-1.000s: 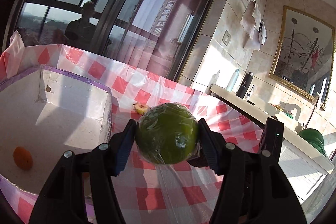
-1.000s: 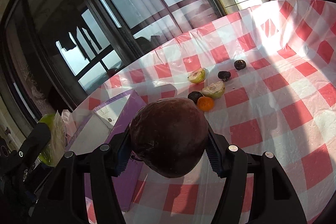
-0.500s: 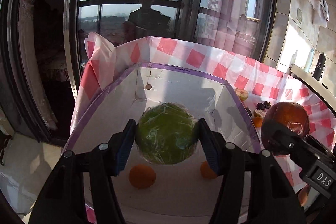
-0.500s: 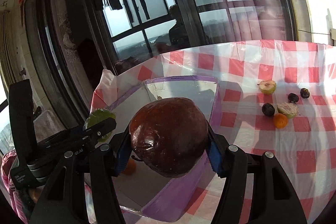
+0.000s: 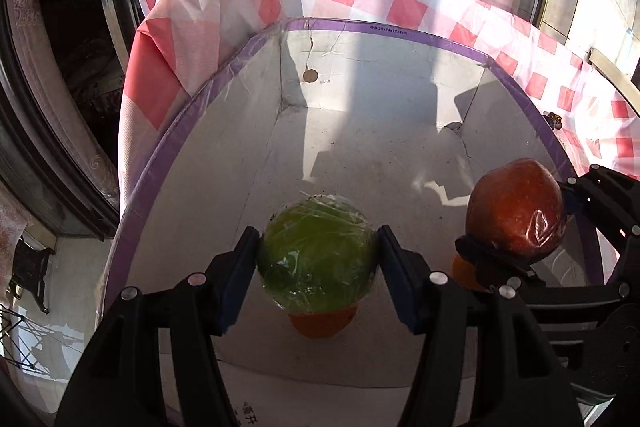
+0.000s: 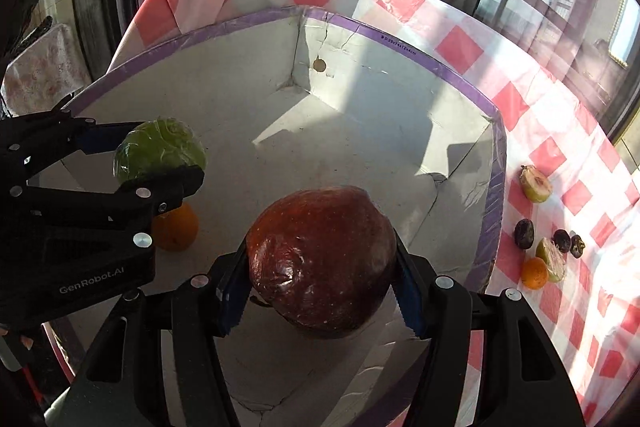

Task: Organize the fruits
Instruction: 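Carry both fruits into the white box and open both grippers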

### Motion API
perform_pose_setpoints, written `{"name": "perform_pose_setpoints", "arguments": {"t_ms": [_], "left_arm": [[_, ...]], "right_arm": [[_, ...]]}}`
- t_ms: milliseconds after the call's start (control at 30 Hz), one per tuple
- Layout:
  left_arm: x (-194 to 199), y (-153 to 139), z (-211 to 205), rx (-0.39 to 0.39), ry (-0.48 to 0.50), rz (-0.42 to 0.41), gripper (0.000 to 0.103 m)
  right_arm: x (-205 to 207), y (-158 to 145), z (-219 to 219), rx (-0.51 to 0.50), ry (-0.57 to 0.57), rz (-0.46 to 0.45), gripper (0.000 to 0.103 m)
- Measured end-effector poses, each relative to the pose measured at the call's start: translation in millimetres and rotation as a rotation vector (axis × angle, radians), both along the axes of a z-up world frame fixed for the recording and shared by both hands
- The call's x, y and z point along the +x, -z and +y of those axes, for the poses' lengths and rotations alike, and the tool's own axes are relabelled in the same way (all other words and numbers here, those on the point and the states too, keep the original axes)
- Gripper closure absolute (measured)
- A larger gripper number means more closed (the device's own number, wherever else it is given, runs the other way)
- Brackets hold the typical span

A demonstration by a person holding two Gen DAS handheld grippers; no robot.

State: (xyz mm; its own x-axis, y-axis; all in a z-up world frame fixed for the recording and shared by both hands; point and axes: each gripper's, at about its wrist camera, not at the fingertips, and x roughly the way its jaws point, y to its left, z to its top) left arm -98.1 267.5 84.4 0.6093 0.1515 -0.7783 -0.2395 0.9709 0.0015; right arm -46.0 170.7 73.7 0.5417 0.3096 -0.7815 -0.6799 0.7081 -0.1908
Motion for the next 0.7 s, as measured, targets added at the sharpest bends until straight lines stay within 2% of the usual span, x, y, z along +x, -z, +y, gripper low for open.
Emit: {"name": "perform_pose_setpoints", "arguments": {"t_ms": [100,200,267,333,400,467,700], "left_arm": [[4.4,2.9,-1.6,0.008,0.017,0.049,0.043],[5.6,4.7,-2.3,0.003,0.028,0.068,0.043],[4.8,2.8,-2.1,-0.003,0.028,0.059,0.042],[4.8,2.2,-1.1,-0.001,0.013,0.057,0.037],[3.8,-0.8,-0.9,-0.006,0.007,0.047,0.028],[2.9,-2.7,-0.4,0.002,-0.002,0.041,0.024],[1.3,-4.7,1.9,-0.022,-0.019,0.023,0.02]], "right_arm": [[2.8,5.2,6.7,-0.076,0.001,0.022,0.042],[3.4,8.1,8.8,-0.107,0.008,0.037,0.042],[2.9,7.0,8.4,-0.097,0.008,0.042,0.042],[3.4,6.1,9.0,-0.094,0.01,0.045,0.037],[2.8,4.8,8.4,-0.09,0.011,0.043,0.034],[3.5,3.8,8.2,-0.084,0.013,0.04,0.032],[5.5,0.0,4.0,-0.04,0.027,0.033,0.033]]}}
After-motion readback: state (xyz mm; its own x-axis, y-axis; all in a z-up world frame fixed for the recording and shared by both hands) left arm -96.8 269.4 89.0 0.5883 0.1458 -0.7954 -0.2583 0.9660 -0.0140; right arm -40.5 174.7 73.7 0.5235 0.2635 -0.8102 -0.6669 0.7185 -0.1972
